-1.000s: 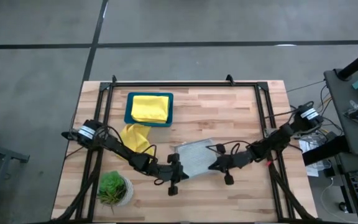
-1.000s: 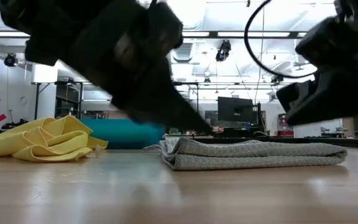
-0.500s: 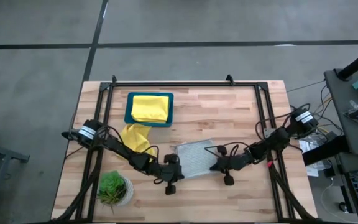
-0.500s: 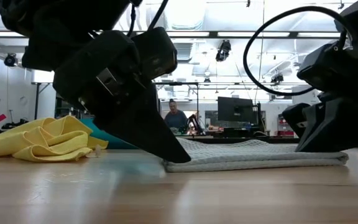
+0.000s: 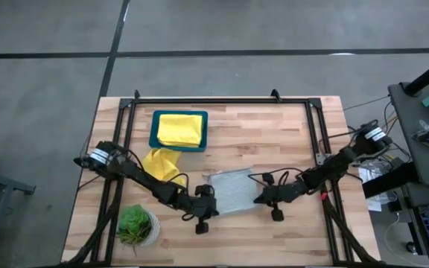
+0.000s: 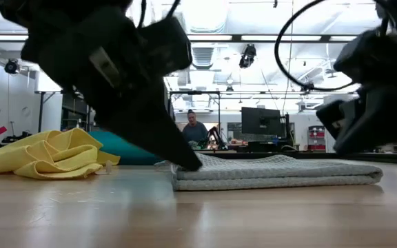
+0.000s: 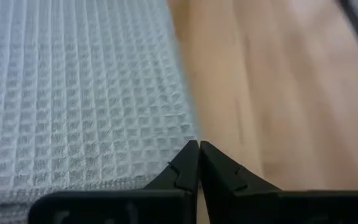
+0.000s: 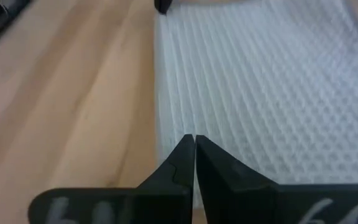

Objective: Fold microfiber towels
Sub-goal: Fold the gray microfiber towel

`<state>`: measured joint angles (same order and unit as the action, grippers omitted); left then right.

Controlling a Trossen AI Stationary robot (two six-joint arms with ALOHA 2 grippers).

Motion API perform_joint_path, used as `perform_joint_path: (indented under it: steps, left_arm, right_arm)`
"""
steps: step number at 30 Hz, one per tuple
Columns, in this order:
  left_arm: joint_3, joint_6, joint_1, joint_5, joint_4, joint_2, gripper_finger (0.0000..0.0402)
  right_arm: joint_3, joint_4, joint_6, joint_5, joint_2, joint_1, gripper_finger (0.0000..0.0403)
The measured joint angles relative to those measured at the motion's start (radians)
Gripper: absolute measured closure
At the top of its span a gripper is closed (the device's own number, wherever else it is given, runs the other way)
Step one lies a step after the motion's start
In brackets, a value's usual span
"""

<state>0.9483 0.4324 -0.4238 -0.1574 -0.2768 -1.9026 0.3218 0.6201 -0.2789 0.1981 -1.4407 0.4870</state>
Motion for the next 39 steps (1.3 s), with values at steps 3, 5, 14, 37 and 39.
perform_joint_path:
  steps: [3,5,14,37,39]
  left_arm:
    - [-0.001,-0.001,0.000,0.000,0.007,0.038,0.0402]
    - [-0.001,-0.020,0.001,0.000,0.028,0.063,0.0402]
    - [-0.002,-0.241,0.060,-0.238,0.099,0.123,0.0402]
    - [-0.029,-0.128,0.211,-0.268,0.210,0.058,0.0402]
    - [-0.035,-0.112,0.211,-0.268,0.208,0.058,0.0402]
  right_arm:
    - [0.000,-0.023,0.001,0.006,0.051,0.000,0.0394]
    - [0.000,-0.030,-0.003,0.017,0.089,-0.005,0.0394]
    - [0.001,-0.114,0.009,0.247,0.182,-0.072,0.0394]
    - [0.018,0.071,-0.062,0.326,-0.159,-0.239,0.0394]
    - [0.018,0.073,-0.062,0.327,-0.162,-0.239,0.0394]
